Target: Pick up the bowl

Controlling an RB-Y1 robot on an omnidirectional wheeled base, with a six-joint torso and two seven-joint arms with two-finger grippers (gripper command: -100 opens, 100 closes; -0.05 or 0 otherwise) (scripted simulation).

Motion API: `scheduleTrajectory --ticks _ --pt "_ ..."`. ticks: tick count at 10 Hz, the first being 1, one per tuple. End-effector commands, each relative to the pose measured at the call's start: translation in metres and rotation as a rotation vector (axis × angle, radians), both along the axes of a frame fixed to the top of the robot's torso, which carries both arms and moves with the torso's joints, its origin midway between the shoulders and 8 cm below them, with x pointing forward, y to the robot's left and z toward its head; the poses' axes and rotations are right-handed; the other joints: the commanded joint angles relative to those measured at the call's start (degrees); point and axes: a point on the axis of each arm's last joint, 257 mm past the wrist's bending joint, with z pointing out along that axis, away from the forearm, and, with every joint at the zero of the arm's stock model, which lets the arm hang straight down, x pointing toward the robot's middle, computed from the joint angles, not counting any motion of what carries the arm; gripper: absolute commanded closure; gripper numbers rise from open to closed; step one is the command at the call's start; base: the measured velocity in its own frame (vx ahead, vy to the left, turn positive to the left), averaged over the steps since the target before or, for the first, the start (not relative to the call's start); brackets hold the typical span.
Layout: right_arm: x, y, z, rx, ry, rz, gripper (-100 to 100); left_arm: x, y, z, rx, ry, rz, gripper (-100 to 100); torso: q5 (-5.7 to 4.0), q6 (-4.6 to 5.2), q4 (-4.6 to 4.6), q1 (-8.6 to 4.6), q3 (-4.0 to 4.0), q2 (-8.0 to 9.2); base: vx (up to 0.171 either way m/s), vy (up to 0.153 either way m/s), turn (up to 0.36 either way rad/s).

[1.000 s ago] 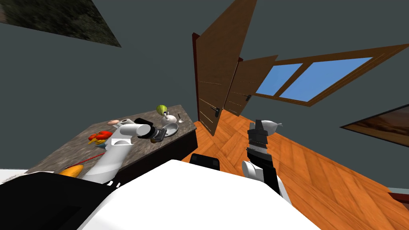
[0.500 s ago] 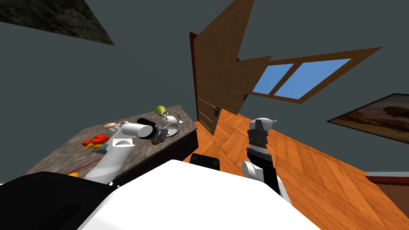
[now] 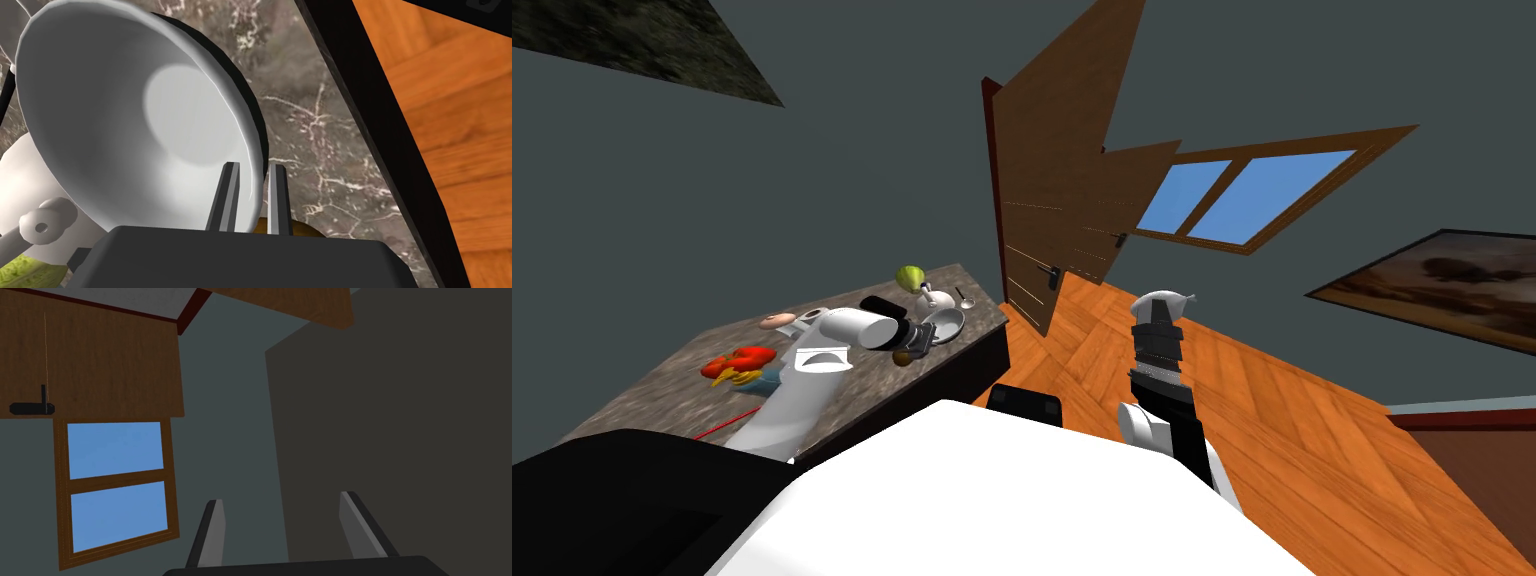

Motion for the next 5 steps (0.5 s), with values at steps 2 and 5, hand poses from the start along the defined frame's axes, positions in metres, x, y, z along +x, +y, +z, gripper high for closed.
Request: scheduleTrajectory --ticks 2,5 --pt "0.000 0.000 0.000 0.000 0.000 0.000 0 -0.003 -0.011 0.004 -0.003 -0.002 0.023 100 -0.01 -0.04 0.00 -0.03 0.00 -0.02 -0.022 0.054 -0.048" --pt "0.000 0.000 0.000 0.000 0.000 0.000 0 -0.003 -0.015 0.005 -0.002 -0.002 0.025 0 -0.04 -0.04 0.01 -0.12 -0.01 -0.05 -0.016 0.037 -0.044"
